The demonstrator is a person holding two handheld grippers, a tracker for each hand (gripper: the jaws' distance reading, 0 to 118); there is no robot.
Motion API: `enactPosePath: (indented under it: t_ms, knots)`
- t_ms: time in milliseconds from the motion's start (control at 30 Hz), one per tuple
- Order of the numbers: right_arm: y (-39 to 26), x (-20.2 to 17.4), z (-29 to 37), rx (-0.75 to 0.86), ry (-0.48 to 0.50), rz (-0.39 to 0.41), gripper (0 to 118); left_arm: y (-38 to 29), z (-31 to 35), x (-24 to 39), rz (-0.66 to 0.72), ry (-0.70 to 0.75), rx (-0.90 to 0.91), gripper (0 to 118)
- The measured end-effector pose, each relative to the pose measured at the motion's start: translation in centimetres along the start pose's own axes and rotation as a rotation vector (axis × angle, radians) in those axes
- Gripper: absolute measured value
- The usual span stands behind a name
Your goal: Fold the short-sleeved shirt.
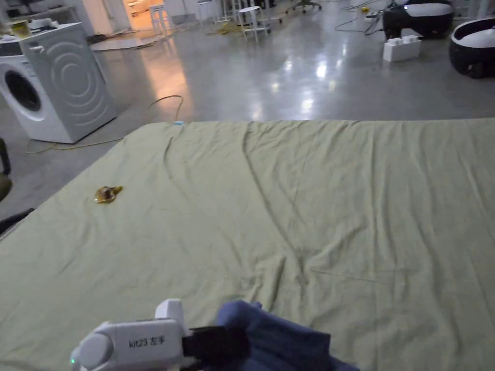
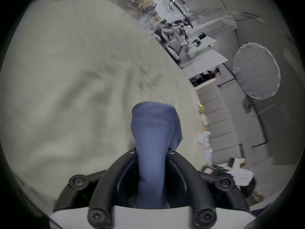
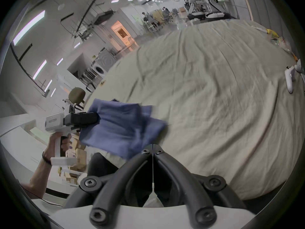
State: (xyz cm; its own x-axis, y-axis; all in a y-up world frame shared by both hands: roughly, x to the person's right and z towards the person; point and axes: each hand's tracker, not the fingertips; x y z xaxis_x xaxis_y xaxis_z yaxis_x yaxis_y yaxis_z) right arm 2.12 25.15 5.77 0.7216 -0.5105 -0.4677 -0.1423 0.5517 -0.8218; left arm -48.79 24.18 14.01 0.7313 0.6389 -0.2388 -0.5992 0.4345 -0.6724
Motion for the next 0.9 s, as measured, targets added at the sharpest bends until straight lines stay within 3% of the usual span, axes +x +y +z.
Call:
enactPosePath:
  t_ms: [100,200,367,400,467,500,633,767,900]
  knots:
    - [-0.7,0.3,0.7,0.037,0.014,-0.035,0,4.8,4.4,-4.4,-0.033,0.290,0.014,22]
    - [-1.1,0.1,1.3,0.056,0.015,0.005,0,8.3,5.7,-9.5,-0.018,0.527,0.011,22]
    - [-0.6,0.3,0.7,0.024,0.001,0.023,0,8.9,3.3,-11.3,0.016,0.588,-0.048,24]
    - [-0.5,0.4,0.6,0.021,-0.007,0.023,0,8.8,2.7,-11.5,0.052,0.624,-0.055,30]
    - [-0.3,0.5,1.0,0.032,-0.019,0.028,0,8.7,2.5,-11.6,0.036,0.715,-0.039,59]
    - [-0.2,0.4,1.6,0.058,-0.028,0.040,0,8.5,3.3,-10.7,0.003,0.717,-0.005,67]
    - [-0.1,-0.8,6.0,0.232,-0.045,0.208,0,7.7,9.0,-4.7,-0.183,0.669,0.137,67]
    - [-0.1,-2.3,10.2,0.324,-0.181,0.313,0,5.1,15.1,4.1,-0.371,0.581,0.289,67]
    - [1.2,-3.1,12.2,0.436,-0.165,0.253,0,0.7,17.5,12.5,-0.574,0.498,0.556,67]
